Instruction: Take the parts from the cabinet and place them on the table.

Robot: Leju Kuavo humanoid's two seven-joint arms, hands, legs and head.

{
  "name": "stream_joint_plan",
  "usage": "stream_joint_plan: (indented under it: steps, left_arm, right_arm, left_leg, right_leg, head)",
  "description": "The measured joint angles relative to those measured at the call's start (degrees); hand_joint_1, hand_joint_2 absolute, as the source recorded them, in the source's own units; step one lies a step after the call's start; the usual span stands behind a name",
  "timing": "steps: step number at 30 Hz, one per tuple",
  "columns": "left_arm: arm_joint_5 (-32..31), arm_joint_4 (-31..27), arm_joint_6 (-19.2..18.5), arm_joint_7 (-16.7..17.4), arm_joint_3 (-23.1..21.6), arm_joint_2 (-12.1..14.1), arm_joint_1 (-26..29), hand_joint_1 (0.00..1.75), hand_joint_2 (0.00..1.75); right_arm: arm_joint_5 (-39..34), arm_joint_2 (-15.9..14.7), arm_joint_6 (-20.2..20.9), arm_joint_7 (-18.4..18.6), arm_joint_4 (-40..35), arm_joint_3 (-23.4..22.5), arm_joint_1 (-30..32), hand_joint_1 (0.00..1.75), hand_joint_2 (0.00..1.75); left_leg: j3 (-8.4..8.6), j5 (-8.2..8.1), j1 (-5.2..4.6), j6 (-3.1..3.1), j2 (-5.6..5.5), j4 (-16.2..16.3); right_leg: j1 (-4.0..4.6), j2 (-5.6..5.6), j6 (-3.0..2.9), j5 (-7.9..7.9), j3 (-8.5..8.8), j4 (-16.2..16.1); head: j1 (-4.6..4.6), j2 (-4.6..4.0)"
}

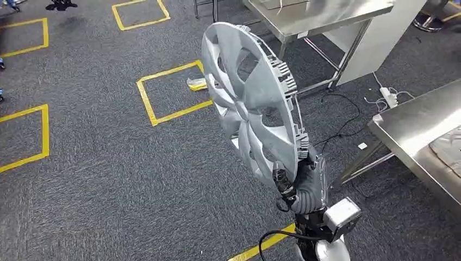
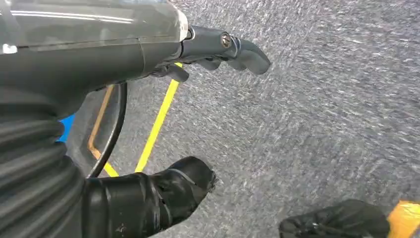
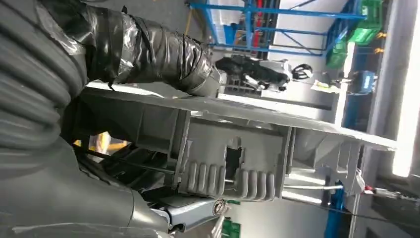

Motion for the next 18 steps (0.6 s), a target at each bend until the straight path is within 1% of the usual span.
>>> stream_joint_plan:
  steps: [1,2,3,4,5,6,7,8,9,10,11,12,13,14,15,16,17,18]
  left_arm:
    - [-0.1,0.0,0.0,-0.1,0.0,-0.2,0.0,0.0,1.75]
    - [-0.1,0.0,0.0,-0.1,0.0,-0.1,0.1,0.0,1.75]
    - [-0.2,0.0,0.0,0.0,0.0,-0.1,0.1,0.0,1.75]
    - [-0.2,0.0,0.0,0.1,0.0,-0.1,0.3,0.0,1.75]
    - [-0.2,0.0,0.0,0.2,0.0,-0.1,0.3,0.0,1.75]
    - [-0.3,0.0,0.0,0.2,0.0,-0.1,0.4,0.0,1.75]
    - [-0.3,0.0,0.0,0.2,0.0,-0.1,0.4,0.0,1.75]
    - [-0.3,0.0,0.0,0.2,0.0,-0.1,0.3,0.0,1.75]
    - [-0.3,0.0,0.0,0.1,0.0,-0.1,0.3,0.0,1.75]
    - [-0.3,0.0,0.1,0.1,0.0,-0.2,0.3,0.0,1.75]
    - [-0.3,0.0,0.2,0.1,0.0,-0.2,0.4,0.0,1.75]
    - [-0.2,0.0,0.3,0.0,0.0,-0.2,0.3,0.0,1.75]
    - [-0.2,0.0,0.3,-0.2,0.1,-0.2,0.4,0.0,1.75]
    - [-0.2,0.0,0.3,-0.4,0.1,-0.2,0.2,0.0,1.75]
    - [-0.2,0.0,0.3,-0.5,0.1,-0.2,0.1,0.0,1.75]
    - [-0.2,0.0,0.4,-0.7,0.1,-0.2,0.0,0.0,1.75]
    - [-0.2,0.0,0.5,-0.7,0.1,-0.2,-0.1,0.0,1.75]
    - [-0.2,0.0,0.6,-0.9,0.1,-0.2,0.0,0.0,1.75]
  right_arm:
    - [0.0,0.0,0.0,0.0,0.0,0.0,0.1,1.75,1.75]
    - [0.0,-0.1,0.0,0.0,-0.1,0.0,0.3,1.75,1.75]
    - [0.0,-0.1,0.0,-0.1,-0.2,0.0,0.3,1.75,1.75]
    - [0.0,-0.1,0.1,-0.1,-0.2,0.0,0.3,1.75,1.75]
    - [0.0,-0.1,0.1,-0.2,-0.2,0.0,0.4,1.75,1.75]
    - [0.1,-0.2,0.1,-0.2,-0.2,0.0,0.5,1.75,1.75]
    - [0.2,-0.2,0.0,-0.2,-0.2,0.0,0.7,1.75,1.75]
    - [0.2,-0.2,-0.2,-0.3,-0.2,0.0,0.8,1.75,1.75]
    - [0.2,-0.2,-0.3,-0.3,-0.2,0.0,0.8,1.75,1.75]
    - [0.2,-0.2,-0.5,-0.3,-0.2,0.0,0.8,1.75,1.75]
    - [0.2,-0.2,-0.6,-0.3,-0.3,0.0,0.8,1.75,1.75]
    - [0.2,-0.2,-0.6,-0.3,-0.3,0.0,0.7,1.75,1.75]
    - [0.1,-0.2,-0.6,-0.3,-0.4,0.0,0.7,1.75,1.75]
    - [0.1,-0.2,-0.6,-0.3,-0.4,0.0,0.7,1.75,1.75]
    - [0.1,-0.2,-0.6,-0.3,-0.4,0.0,0.7,1.75,1.75]
    - [0.1,-0.2,-0.6,-0.3,-0.4,0.0,0.7,1.75,1.75]
    - [0.1,-0.2,-0.6,-0.3,-0.4,0.0,0.8,1.75,1.75]
    - [0.0,-0.2,-0.6,-0.2,-0.5,0.0,0.5,1.75,1.75]
  left_leg:
    - [0.28,0.42,0.82,0.58,0.84,-0.8]
    - [0.55,0.55,0.63,0.88,1.6,-1.0]
    - [0.59,0.56,0.56,1.26,2.21,-1.1]
    - [0.58,0.5,0.41,1.35,2.85,-1.1]
    - [0.6,0.44,0.27,1.43,3.68,-1.0]
    - [0.59,0.36,0.2,1.53,4.42,-1.0]
    - [0.66,0.28,0.2,1.5,5.1,-1.0]
    - [0.8,0.15,0.2,1.42,5.75,-1.0]
    - [1.04,-0.04,0.2,1.26,6.36,-1.0]
    - [1.41,-0.3,0.2,1.07,7.02,-1.0]
    - [1.7,-0.51,0.12,0.8,7.45,-1.0]
    - [1.67,-0.69,-0.34,0.5,7.91,-0.9]
    - [1.69,-0.73,-0.33,0.31,8.3,-1.0]
    - [1.88,-0.84,-0.53,0.11,8.94,-1.0]
    - [2.1,-0.83,-0.49,-0.06,9.55,-1.2]
    - [2.4,-1.01,-0.45,-0.48,10.11,-1.3]
    - [2.22,-1.86,-0.12,-0.83,7.93,-0.6]
    - [1.34,-3.31,-0.08,-0.9,5.38,1.5]
  right_leg:
    - [0.13,0.35,0.28,-0.16,-0.06,0.2]
    - [0.35,-2.7,0.52,-1.06,-0.43,1.2]
    - [0.4,-5.22,0.72,-3.11,-1.69,4.2]
    - [0.29,-6.42,1.0,-5.24,-3.61,8.3]
    - [0.1,-6.95,1.22,-7.28,-5.85,13.1]
    - [-0.01,-7.12,1.36,-8.18,-7.45,16.4]
    - [-0.08,-7.24,1.43,-7.7,-7.86,17.1]
    - [-0.11,-7.39,1.46,-5.88,-6.89,15.0]
    - [-0.09,-7.72,1.34,-3.33,-4.53,10.6]
    - [-0.01,-8.67,1.06,-0.58,-1.3,4.5]
    - [0.36,-10.99,0.63,-0.2,0.64,0.3]
    - [1.28,-12.11,0.2,-0.63,1.02,-0.2]
    - [1.17,-11.22,-0.14,-0.53,0.92,-0.2]
    - [1.19,-10.67,-0.19,-0.53,0.77,-0.2]
    - [1.3,-9.99,-0.37,-0.56,0.68,-0.2]
    - [0.94,-9.28,-0.91,-0.33,0.84,-0.6]
    - [0.54,-8.91,-1.26,-0.1,1.15,-1.0]
    - [0.4,-8.4,-1.65,0.0,1.13,-1.1]
  head:
    - [-0.06,0.0]
    - [0.05,0.0]
    - [0.44,0.0]
    - [0.46,0.0]
    - [0.44,0.0]
    - [0.46,0.0]
    - [0.44,0.0]
    - [0.46,0.0]
    - [0.44,0.0]
    - [0.46,0.0]
    - [0.46,0.0]
    - [0.46,0.0]
    - [0.37,0.0]
    - [0.4,0.0]
    - [0.37,0.0]
    - [0.39,0.0]
    - [0.39,0.0]
    - [0.39,0.0]
